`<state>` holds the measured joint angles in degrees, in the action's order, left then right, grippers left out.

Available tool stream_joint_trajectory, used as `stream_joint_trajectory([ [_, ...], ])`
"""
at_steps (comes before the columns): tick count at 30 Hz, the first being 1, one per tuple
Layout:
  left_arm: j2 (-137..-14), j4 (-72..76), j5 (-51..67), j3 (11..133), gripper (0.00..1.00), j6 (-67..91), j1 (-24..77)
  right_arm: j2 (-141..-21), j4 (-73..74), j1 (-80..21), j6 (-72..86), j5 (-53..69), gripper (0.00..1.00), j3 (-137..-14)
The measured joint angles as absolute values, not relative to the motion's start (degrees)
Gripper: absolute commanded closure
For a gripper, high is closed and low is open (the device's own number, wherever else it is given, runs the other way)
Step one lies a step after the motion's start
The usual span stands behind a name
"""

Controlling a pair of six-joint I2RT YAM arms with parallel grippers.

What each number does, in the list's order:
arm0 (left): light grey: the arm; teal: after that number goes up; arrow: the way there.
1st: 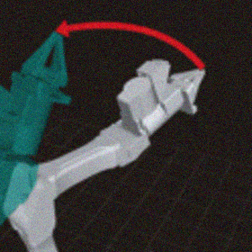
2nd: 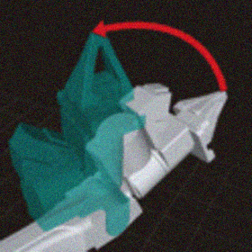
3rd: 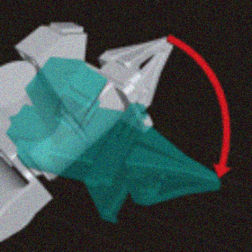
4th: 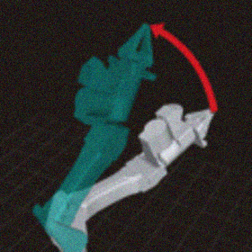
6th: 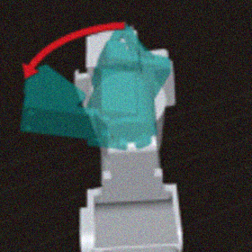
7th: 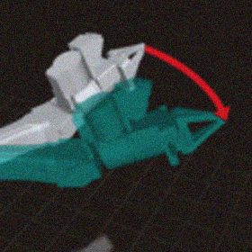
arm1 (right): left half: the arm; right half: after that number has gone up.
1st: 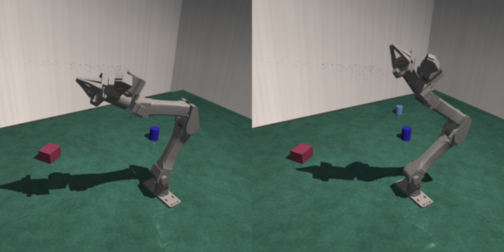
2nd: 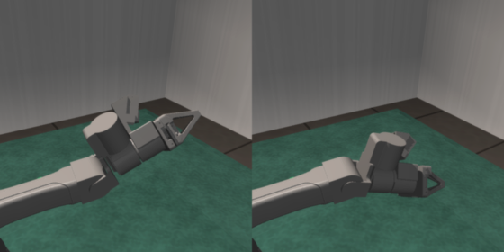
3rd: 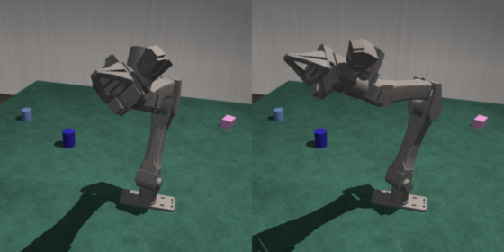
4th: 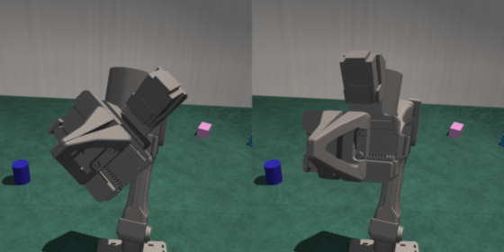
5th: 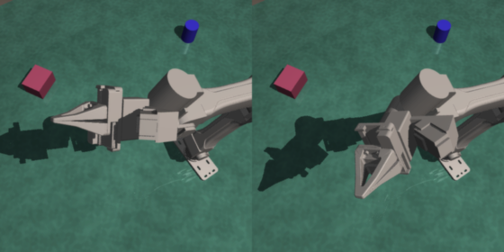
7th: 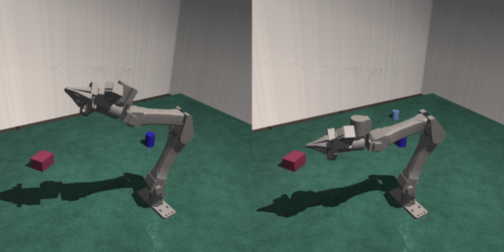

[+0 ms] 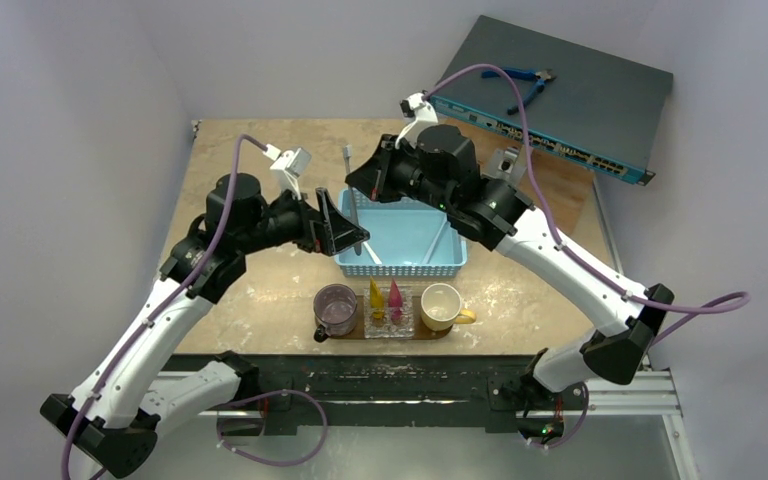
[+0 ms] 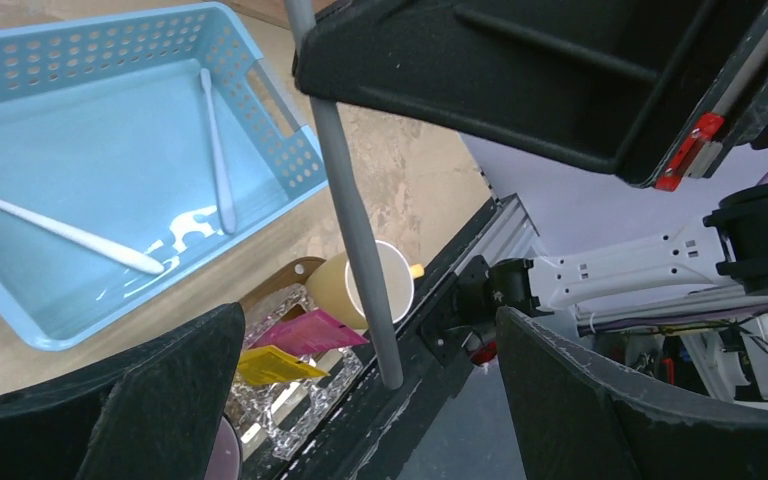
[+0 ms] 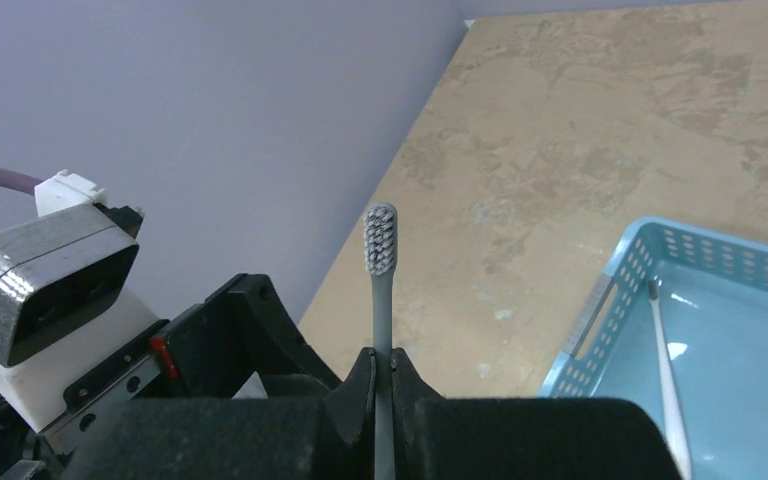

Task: Prepare toiletry sets of a toothbrush and toothpaste on the tray

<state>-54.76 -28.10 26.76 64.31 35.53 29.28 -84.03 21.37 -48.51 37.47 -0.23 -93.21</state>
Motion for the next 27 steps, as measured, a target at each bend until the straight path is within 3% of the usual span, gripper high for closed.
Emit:
stream_joint_trajectory([
  [5,-55.02,-26.15,28.27,64.16,0.12,37.06,29.26,-84.09,21.3,-49.12,39.97,-0.25,1.0,-93.21],
  [11,-55.18,-24.67,29.41,63.26,0.28,37.82,29.26,-84.42,20.84,-49.19,42.52,-0.51,1.0,-93.21],
  [21,-55.4,-24.34,30.81,62.3,0.71,37.95,29.26,-84.49,19.59,-49.6,44.18,-1.04,1.0,-93.21],
  [24,-55.4,-24.36,30.96,62.3,0.96,37.89,29.28,-84.49,19.62,-49.82,44.27,-1.58,1.0,-93.21],
  [27,-55.48,-25.45,30.17,62.19,1.0,37.76,28.93,-84.36,19.4,-49.87,44.18,-1.83,1.0,-93.21],
])
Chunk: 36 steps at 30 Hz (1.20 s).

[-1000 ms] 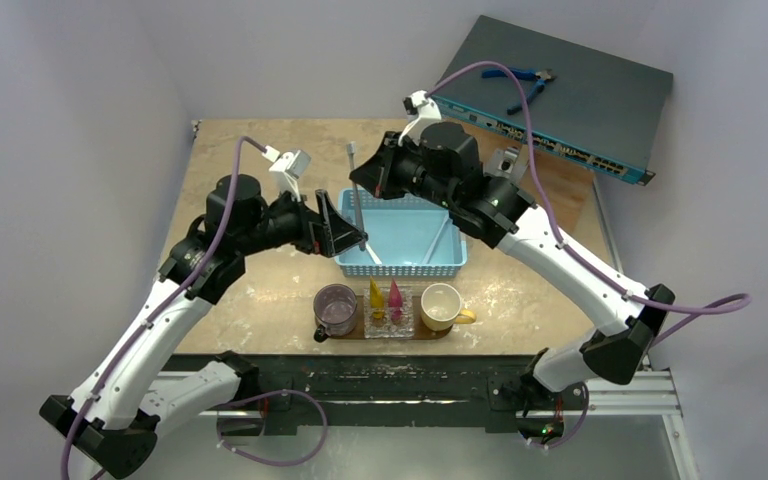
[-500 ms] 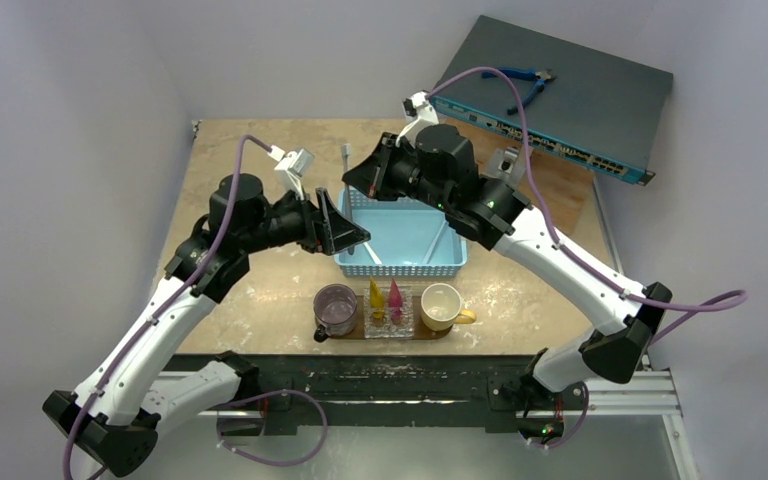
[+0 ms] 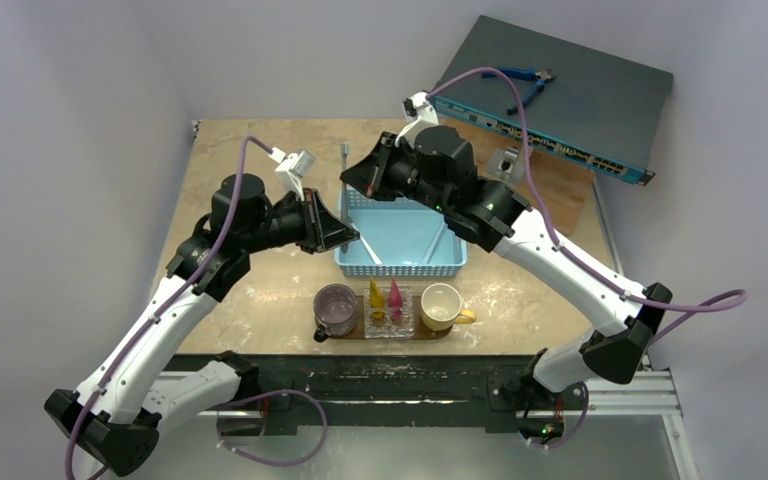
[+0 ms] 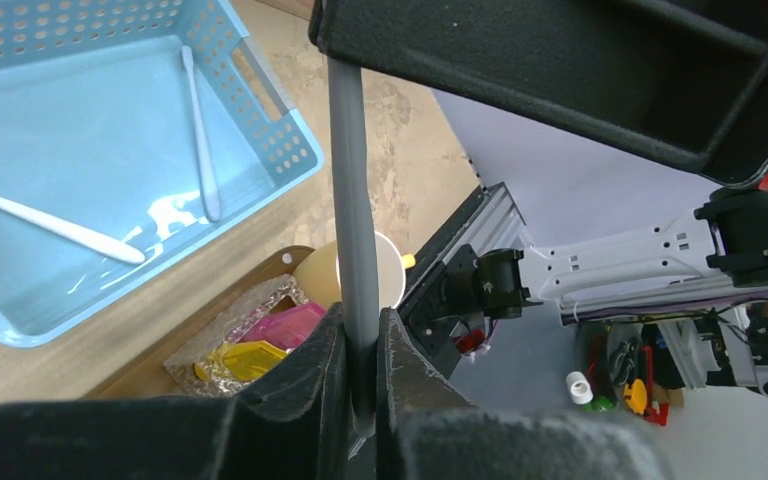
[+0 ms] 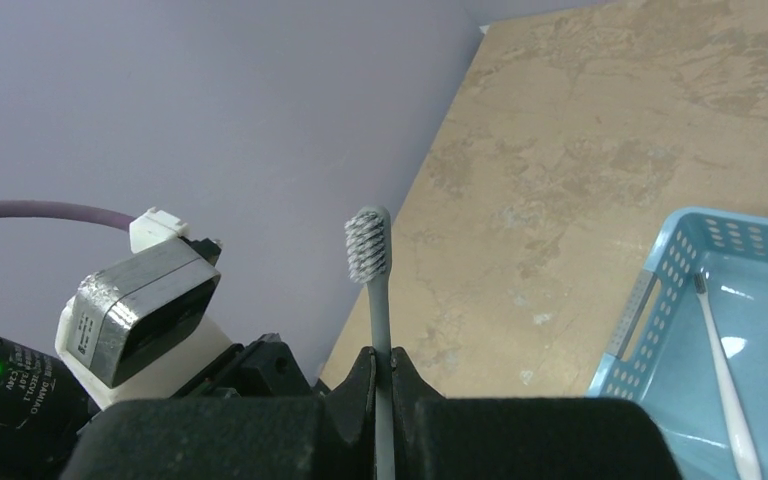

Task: Prepare toiletry sets of a toothbrush and toothpaste on the tray

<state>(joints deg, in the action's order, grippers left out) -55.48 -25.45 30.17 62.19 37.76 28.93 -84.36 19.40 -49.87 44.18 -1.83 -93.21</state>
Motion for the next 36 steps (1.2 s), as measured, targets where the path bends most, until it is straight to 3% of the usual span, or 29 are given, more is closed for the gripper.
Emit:
stream_joint_trajectory([
  [5,-55.51,-26.22,29.82,62.19,1.0,36.23,28.84,-84.36,19.84,-49.89,43.86,-1.91,1.0,-93.21],
  [10,-55.37,-29.39,29.56,62.59,1.0,32.86,28.91,-84.44,21.89,-49.93,42.85,-0.91,0.72,-93.62],
  [16,-54.76,-36.95,28.18,64.97,1.0,26.06,28.91,-84.99,26.55,-49.93,39.44,0.54,0.5,-96.6],
  [24,-52.93,-47.05,23.0,67.79,1.0,16.91,29.3,-85.01,32.29,-49.8,35.7,4.38,0.45,-100.25],
  [36,-52.25,-54.78,4.36,68.55,1.0,9.85,41.56,-89.93,40.88,-48.16,34.33,11.55,0.43,-108.6],
])
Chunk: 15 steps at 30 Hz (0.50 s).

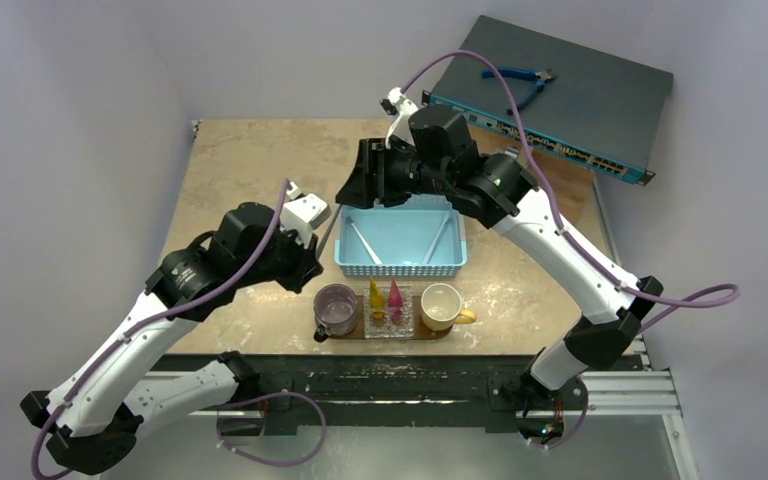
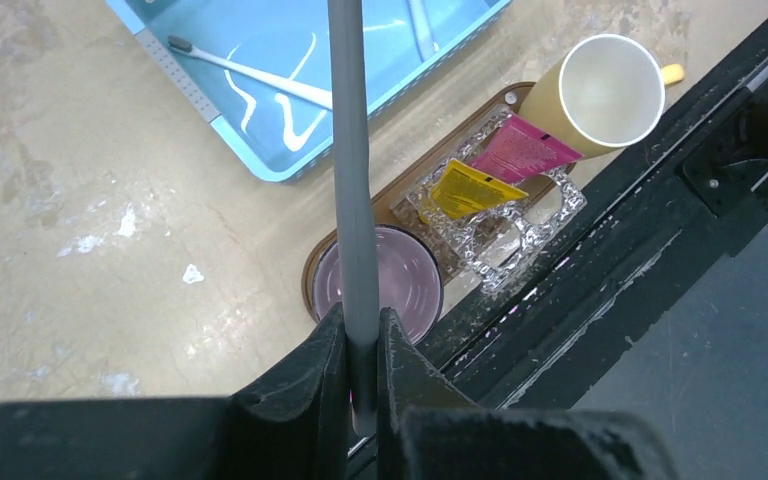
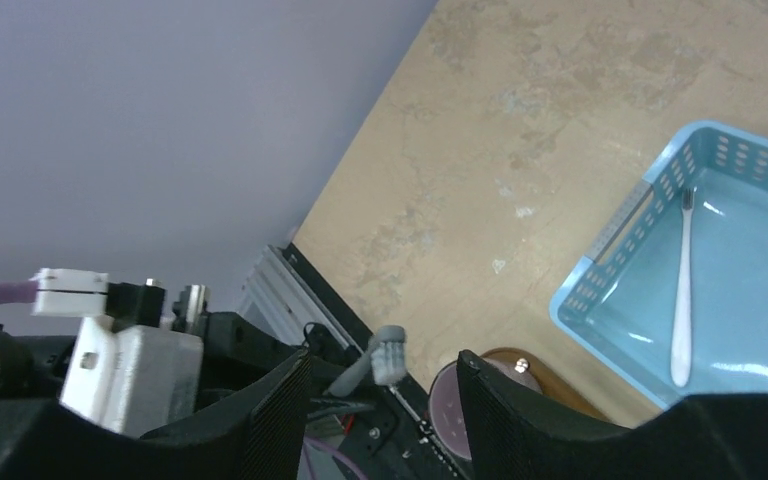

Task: Prepare toiletry sets of a toothbrush and toothpaste on the tray

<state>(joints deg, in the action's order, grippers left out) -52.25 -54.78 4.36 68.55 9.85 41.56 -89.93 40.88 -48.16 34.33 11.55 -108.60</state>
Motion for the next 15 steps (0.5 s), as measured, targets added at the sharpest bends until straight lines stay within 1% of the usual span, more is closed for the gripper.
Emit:
stream_joint_trajectory([
  [6,-49.43,-55.2,0.84,68.55,1.0,9.13,42.33,-90.41,43.05,-46.92,34.24,15.07,0.43,-108.57],
  [15,-48.73,-55.44,-1.41,68.53,1.0,8.29,43.79,-90.39,39.03,-46.83,36.16,22.9,0.44,-105.06],
])
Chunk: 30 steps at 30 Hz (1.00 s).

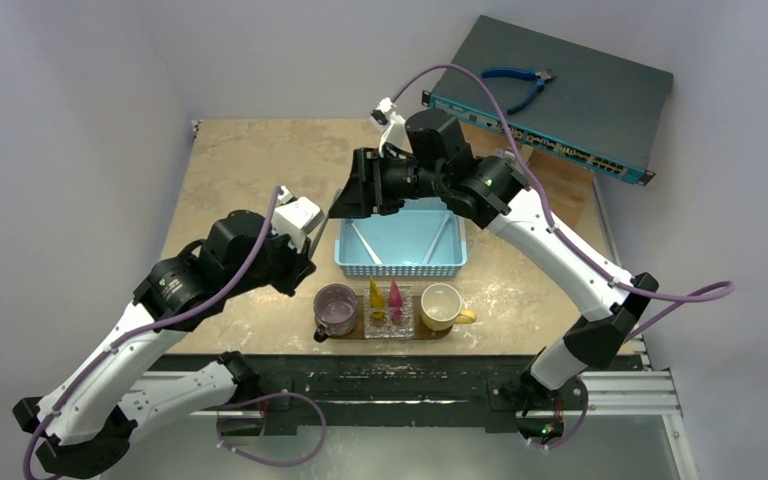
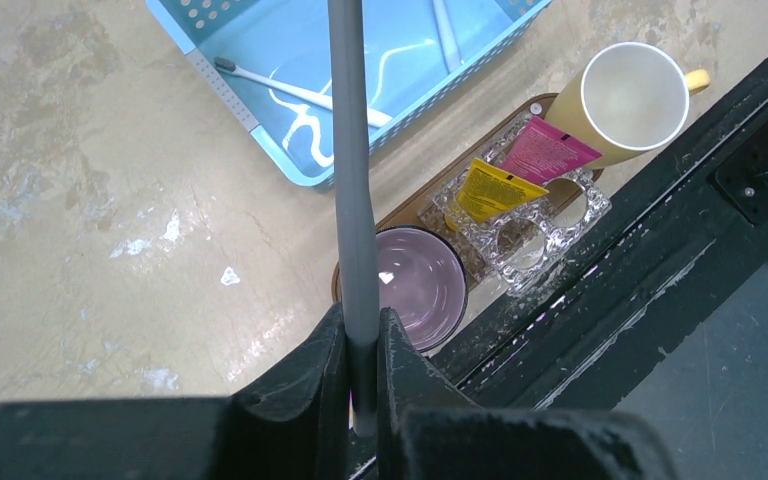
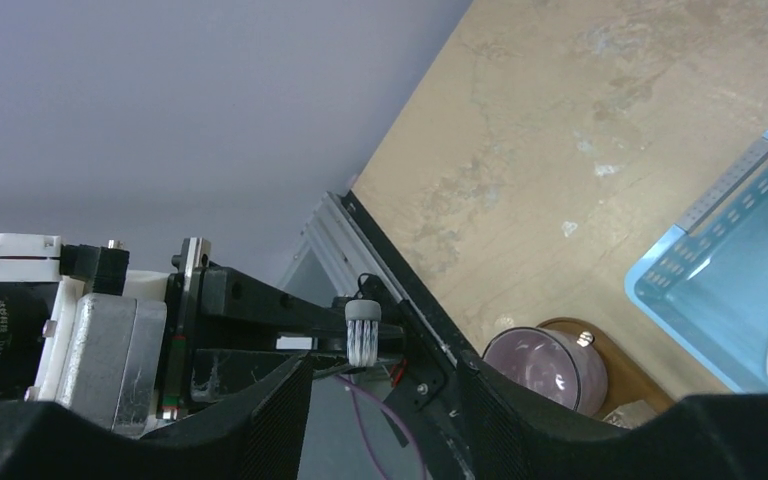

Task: Prepare toiletry sets of a toothbrush and toothpaste on the tray

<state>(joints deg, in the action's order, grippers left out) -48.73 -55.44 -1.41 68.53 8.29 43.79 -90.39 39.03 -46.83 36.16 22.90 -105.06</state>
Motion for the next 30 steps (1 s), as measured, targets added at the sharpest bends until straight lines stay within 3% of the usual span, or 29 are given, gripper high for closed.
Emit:
stream_joint_trajectory([
  [11,-48.77,-55.46,-3.86,68.47,1.0,7.86,45.6,-90.41,35.35,-46.81,39.05,24.21,0.49,-104.73],
  [30,-48.88,-55.66,-6.33,68.25,1.0,7.73,47.35,-90.52,33.65,-46.81,40.73,25.26,0.7,-104.31],
])
